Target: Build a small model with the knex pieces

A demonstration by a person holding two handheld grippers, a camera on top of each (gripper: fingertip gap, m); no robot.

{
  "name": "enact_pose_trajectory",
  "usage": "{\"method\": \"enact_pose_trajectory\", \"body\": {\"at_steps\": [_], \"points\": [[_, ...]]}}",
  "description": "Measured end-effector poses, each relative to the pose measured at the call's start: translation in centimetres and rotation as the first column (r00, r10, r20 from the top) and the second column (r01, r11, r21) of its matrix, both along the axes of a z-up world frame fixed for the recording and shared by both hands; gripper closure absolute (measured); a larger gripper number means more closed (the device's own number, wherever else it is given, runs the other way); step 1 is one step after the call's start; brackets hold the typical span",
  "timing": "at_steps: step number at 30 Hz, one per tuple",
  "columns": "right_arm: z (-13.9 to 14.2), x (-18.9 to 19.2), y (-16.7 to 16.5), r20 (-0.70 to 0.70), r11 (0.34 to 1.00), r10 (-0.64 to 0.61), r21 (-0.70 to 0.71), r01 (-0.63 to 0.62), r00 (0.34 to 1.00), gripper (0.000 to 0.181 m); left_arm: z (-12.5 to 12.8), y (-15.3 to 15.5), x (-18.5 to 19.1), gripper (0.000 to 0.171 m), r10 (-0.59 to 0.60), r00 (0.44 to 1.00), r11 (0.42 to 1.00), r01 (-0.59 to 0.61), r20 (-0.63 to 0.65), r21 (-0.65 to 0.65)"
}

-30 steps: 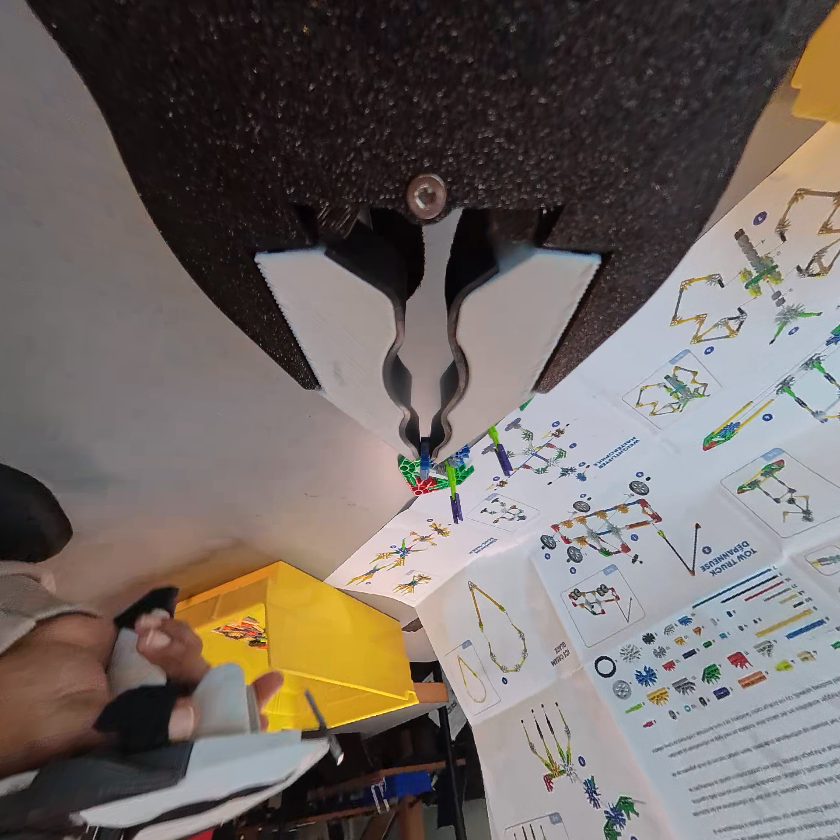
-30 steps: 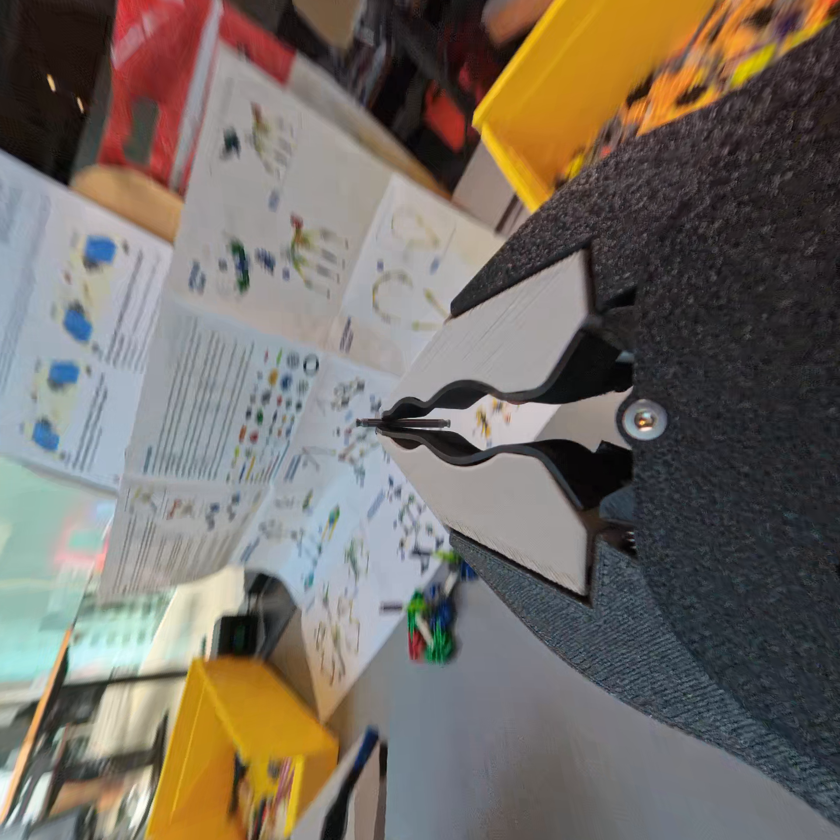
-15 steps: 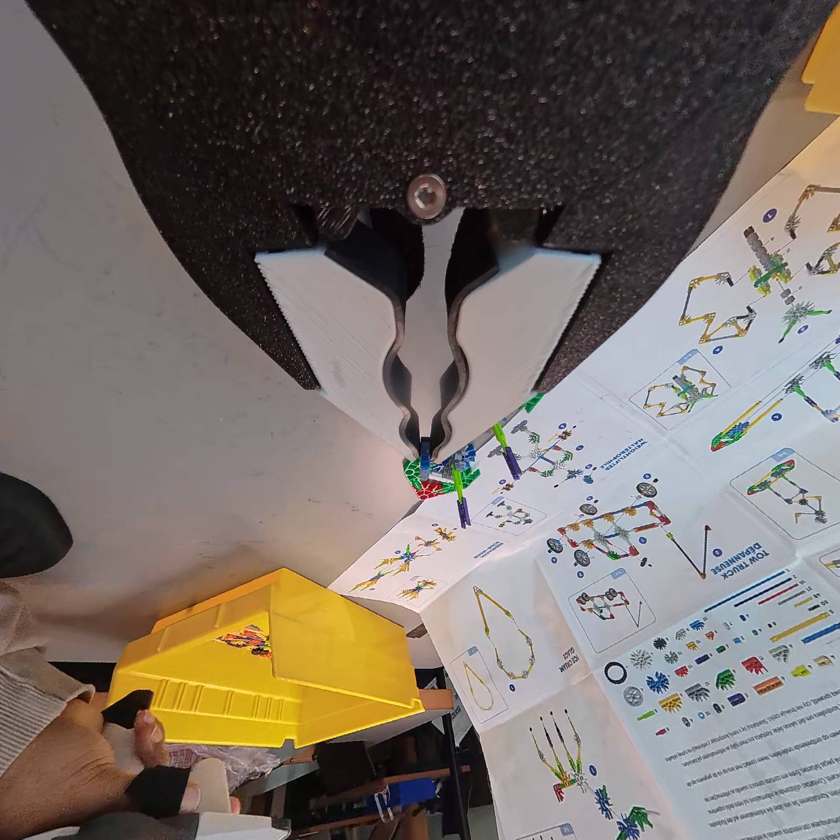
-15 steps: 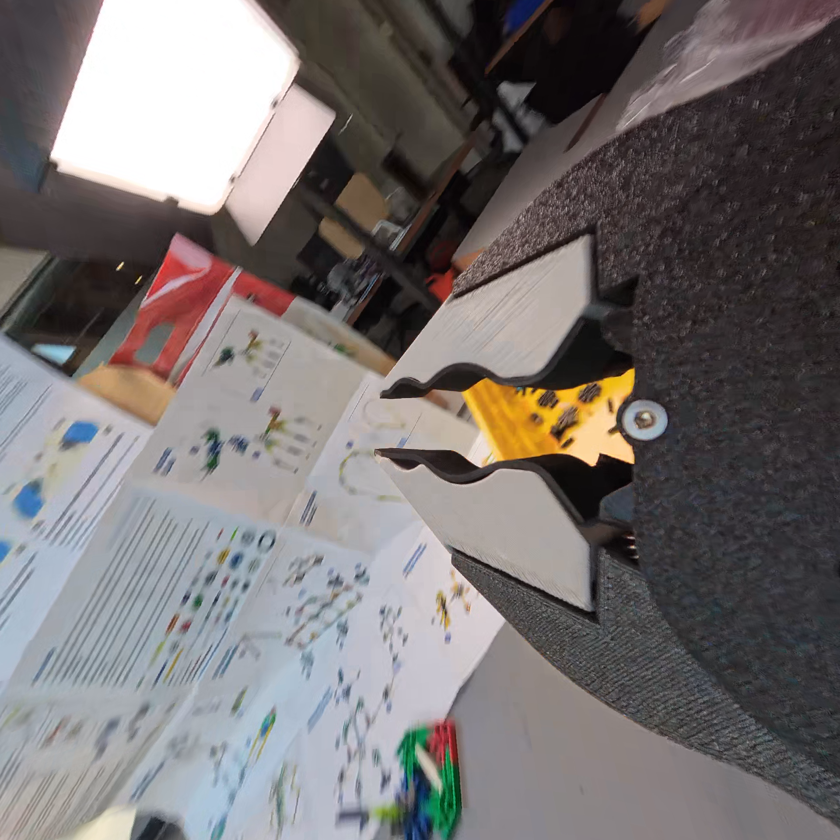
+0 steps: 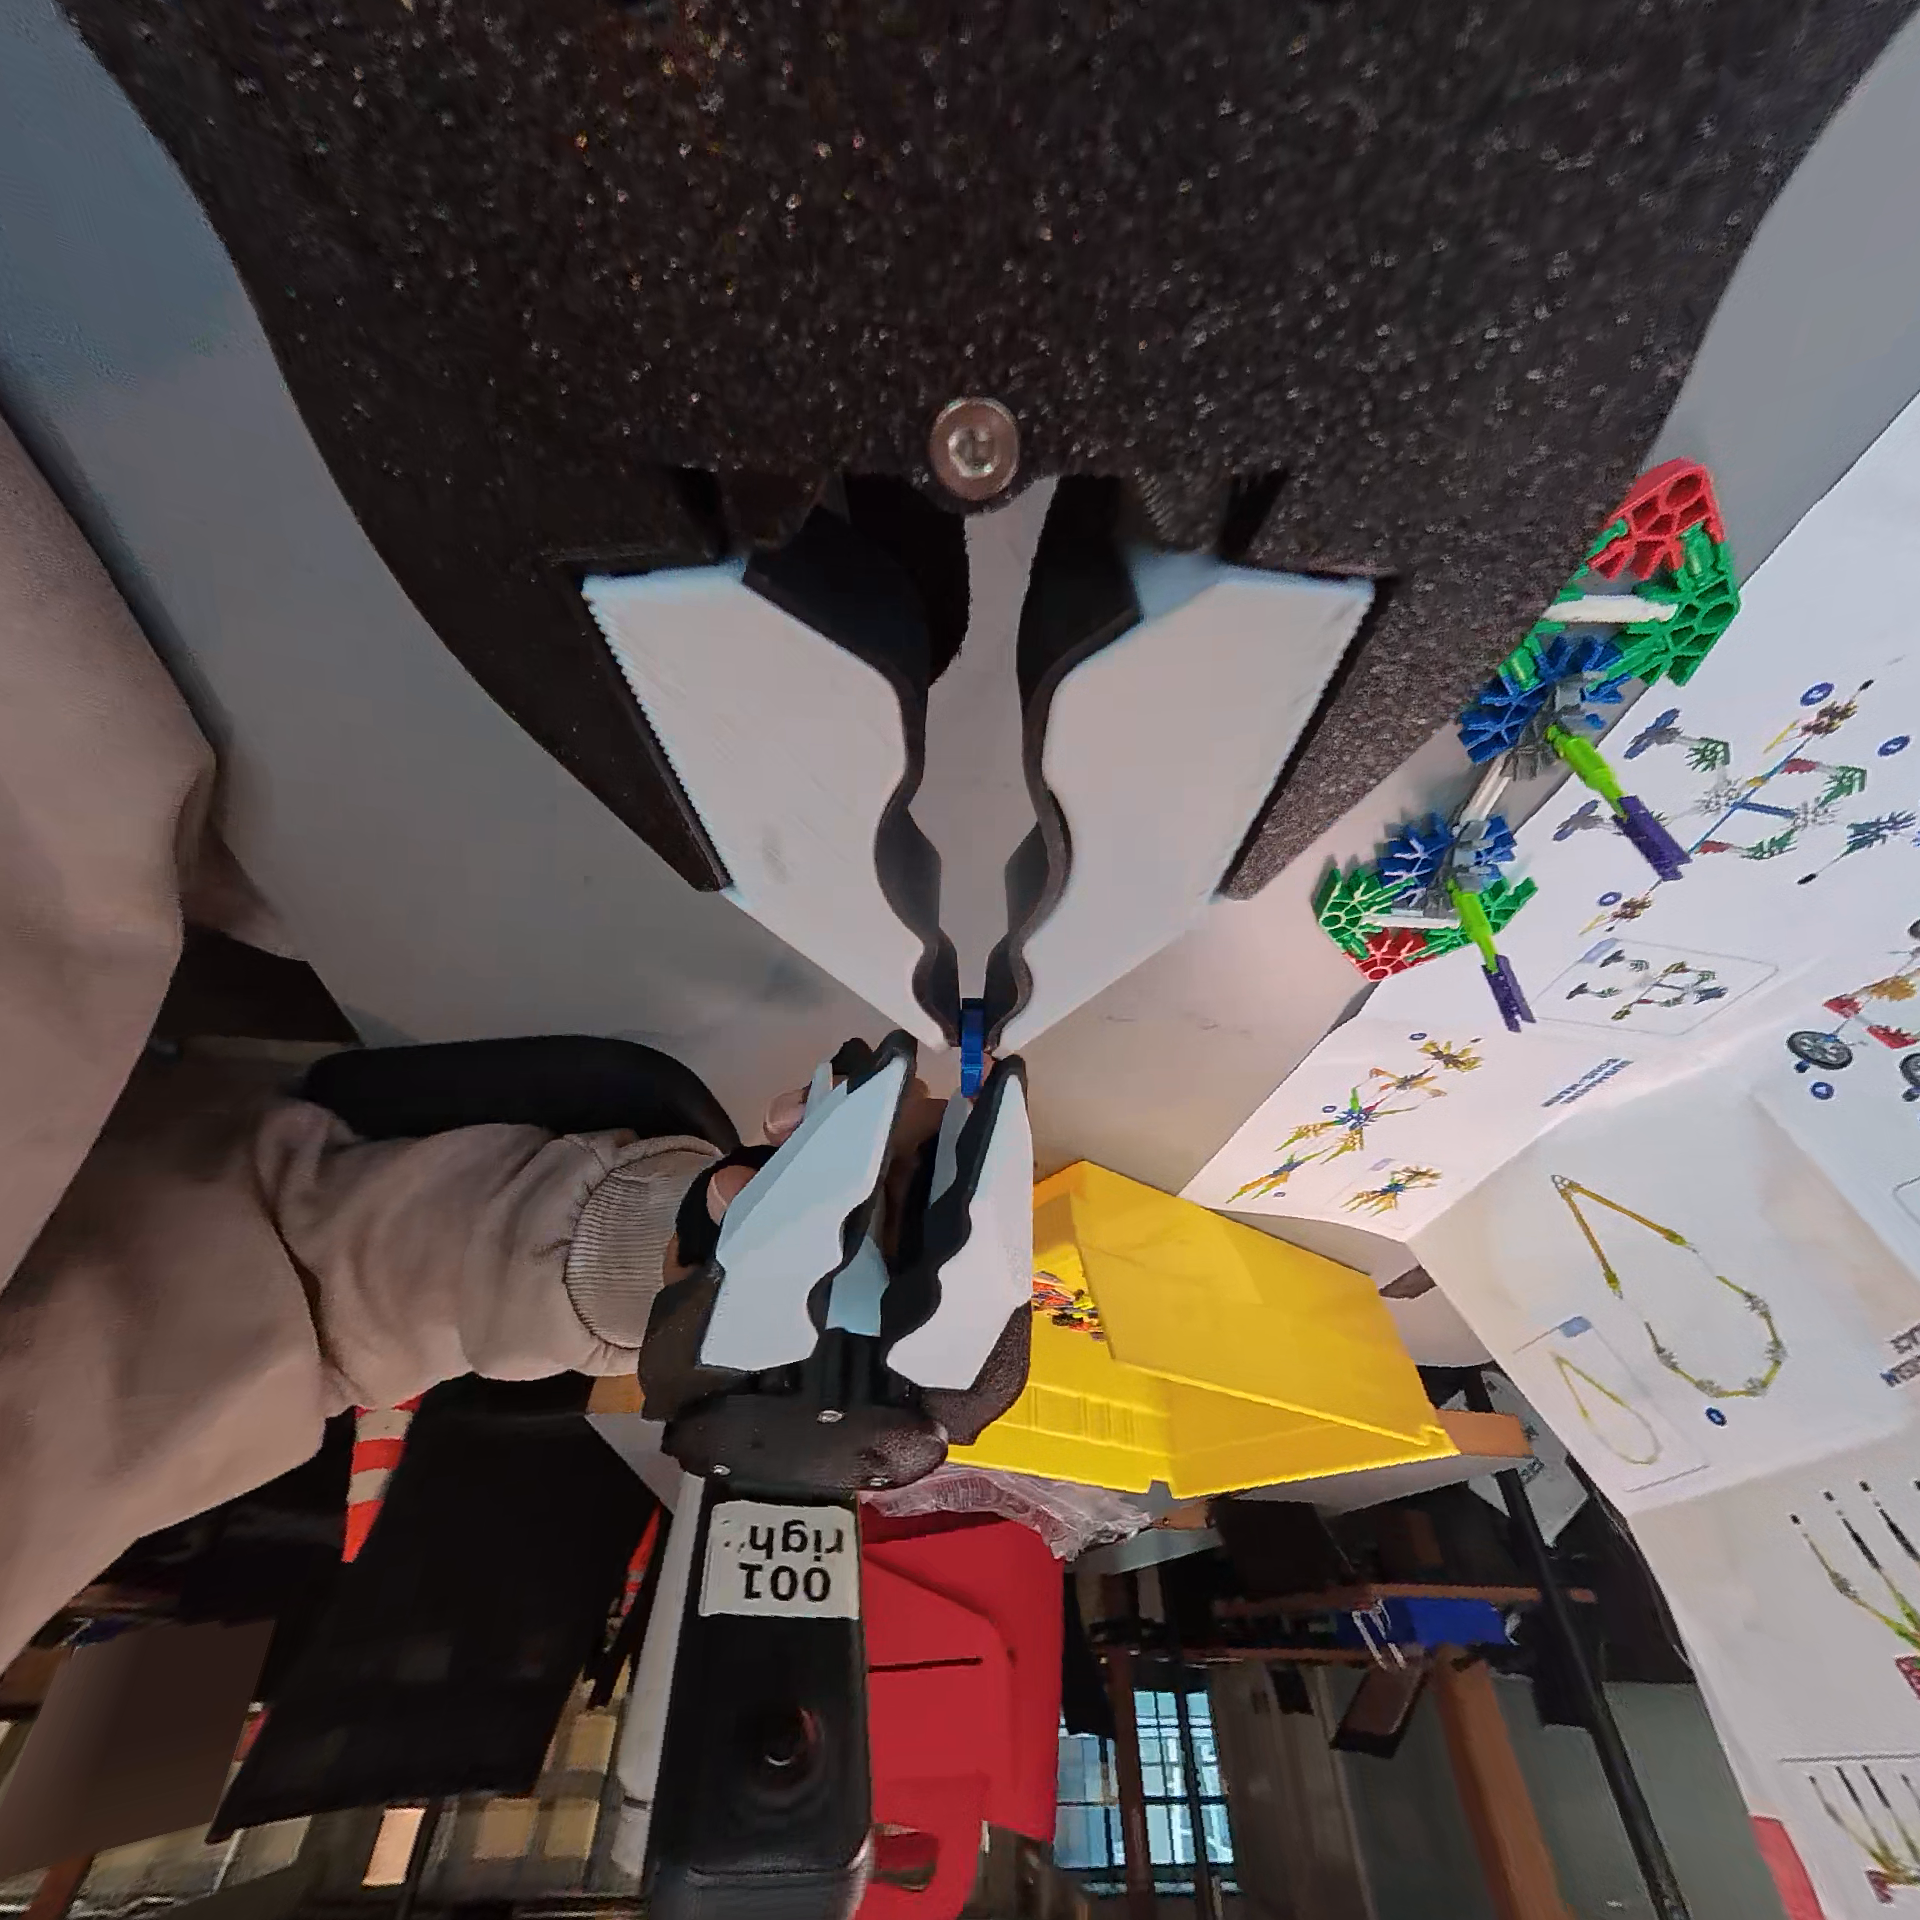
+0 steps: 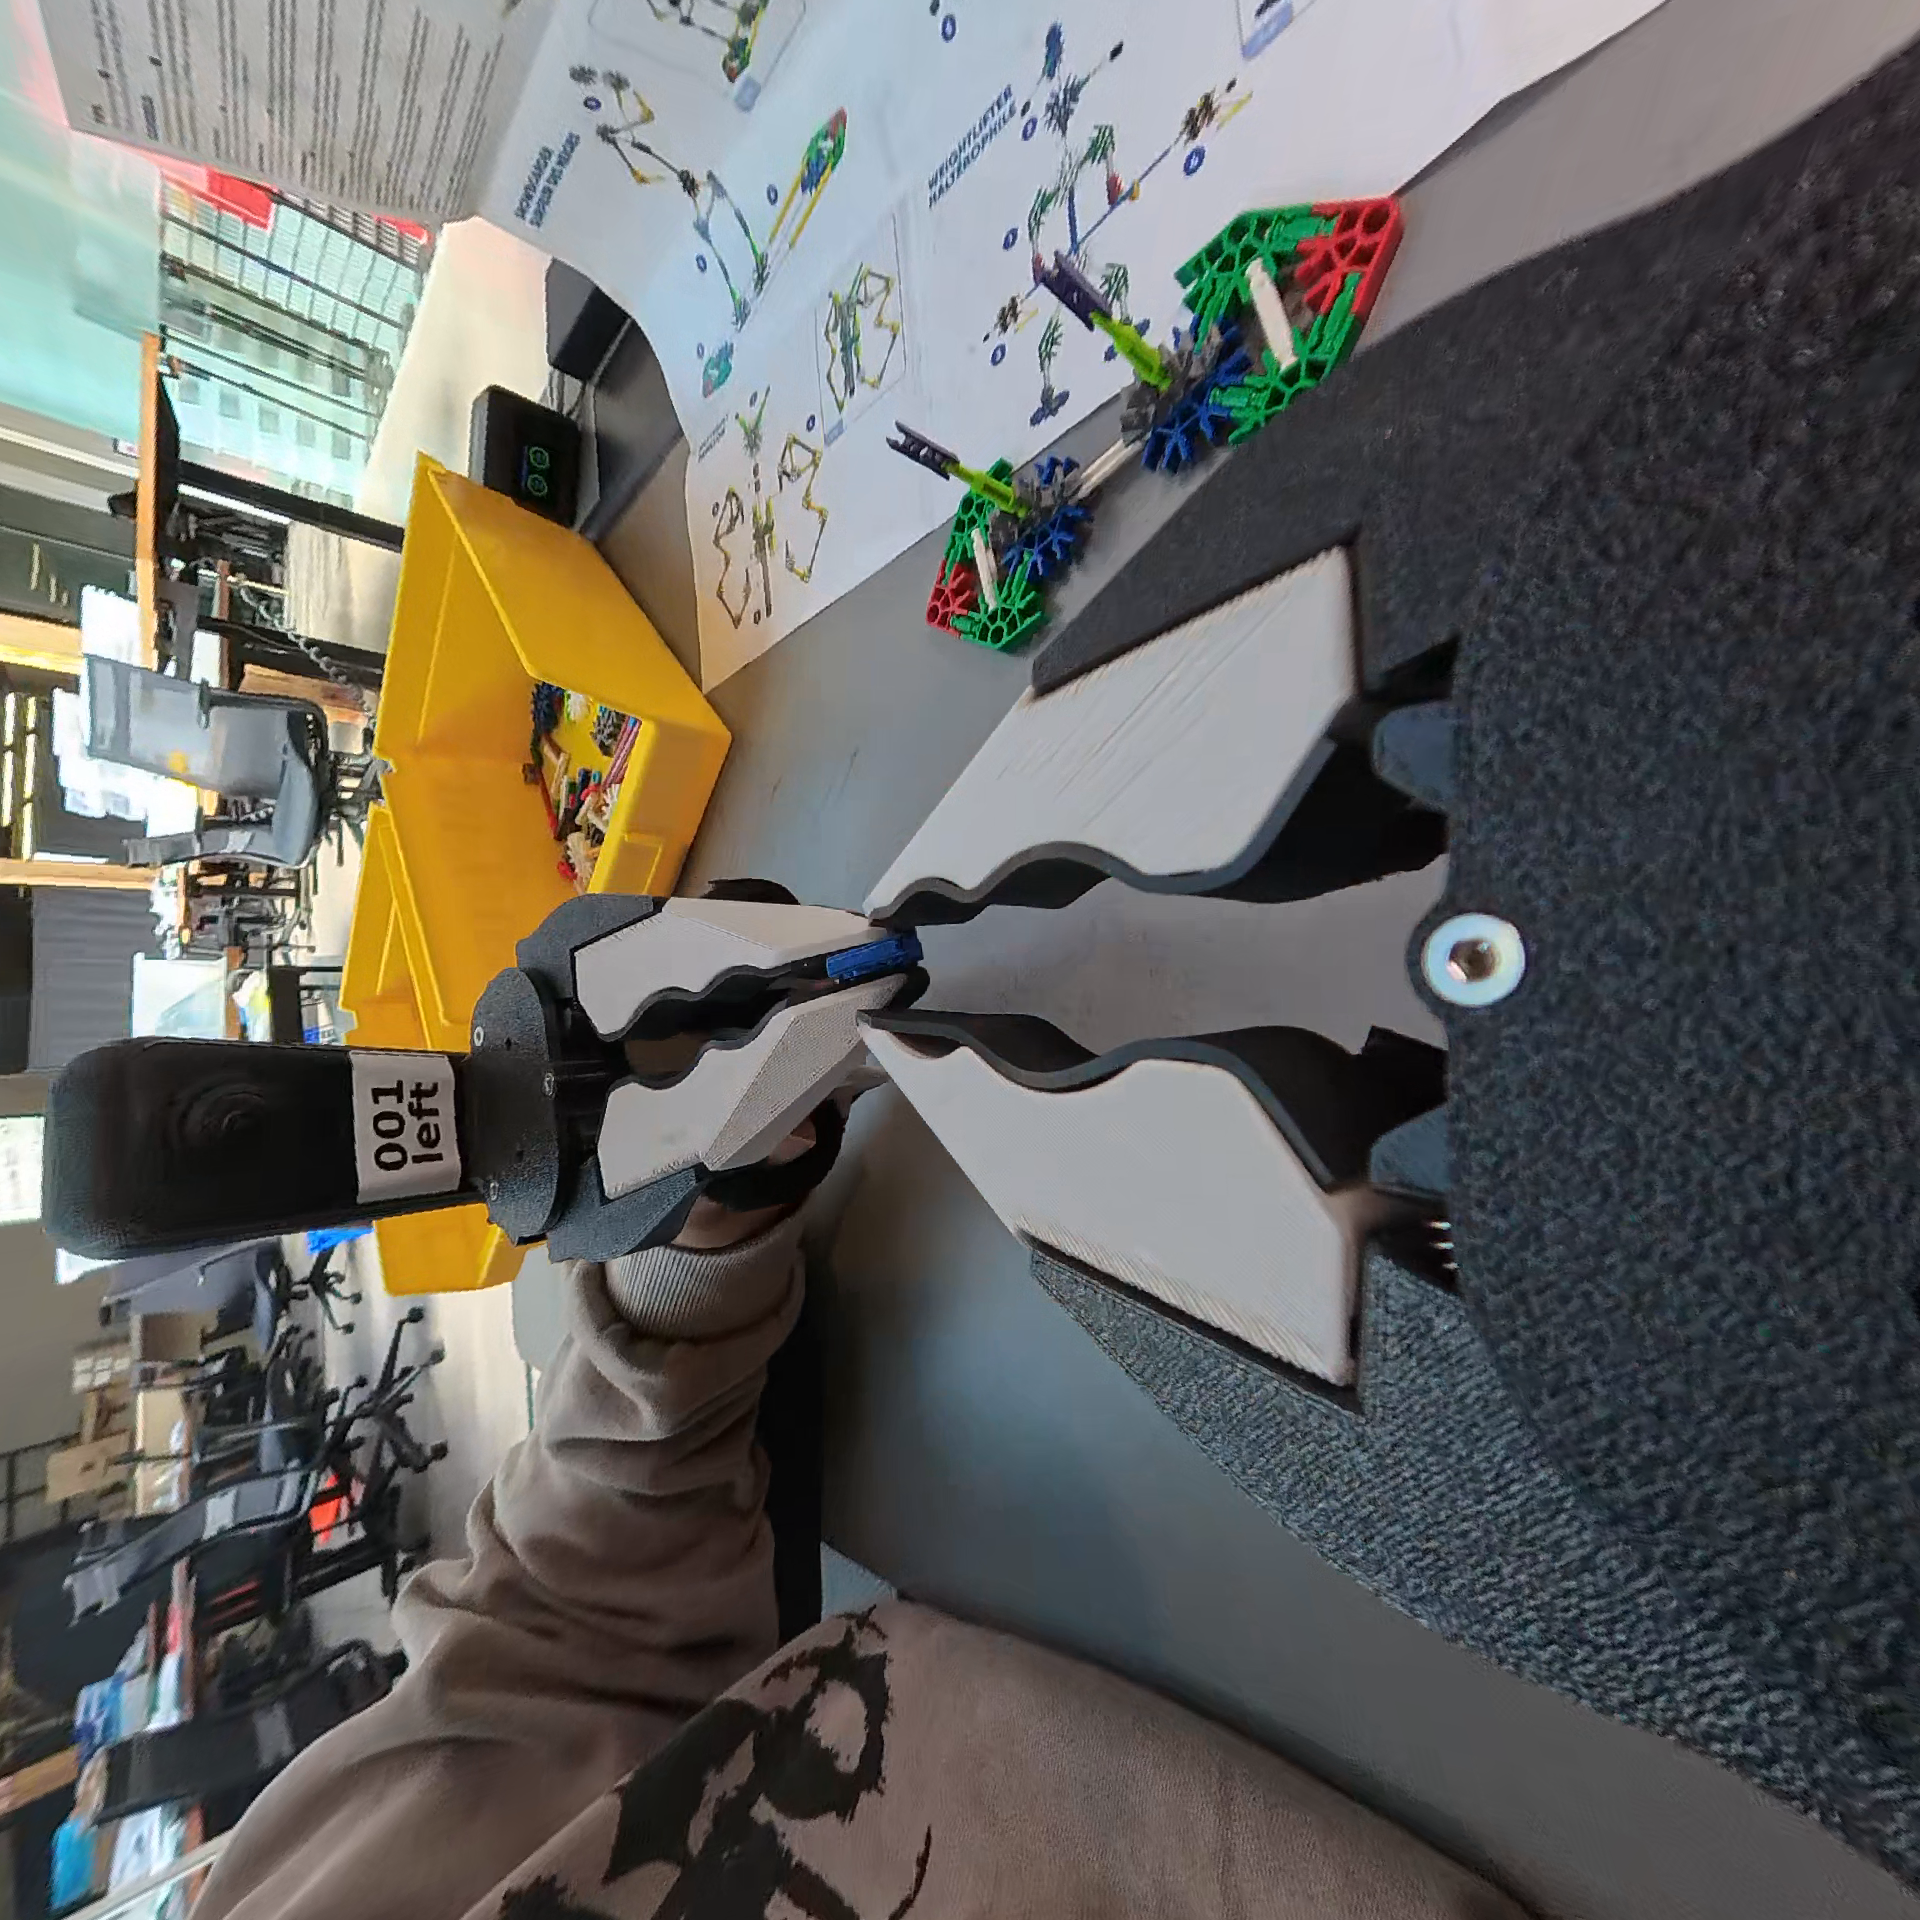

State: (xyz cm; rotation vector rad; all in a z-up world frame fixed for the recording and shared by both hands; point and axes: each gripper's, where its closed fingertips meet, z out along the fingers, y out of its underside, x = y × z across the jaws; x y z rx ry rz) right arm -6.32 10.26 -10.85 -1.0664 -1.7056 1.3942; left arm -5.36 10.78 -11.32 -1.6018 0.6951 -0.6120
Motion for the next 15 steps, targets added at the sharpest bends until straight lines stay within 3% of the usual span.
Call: {"method": "enact_pose_trajectory", "body": {"at_steps": [15], "points": [[-0.6, 1.1, -0.7, 0.023, 0.995, 0.085, -0.049, -0.084, 0.996, 0.174, -0.7, -1.0, 1.1, 0.169, -0.104, 0.995, 0.994, 0.104, 0.011, -0.044]]}}
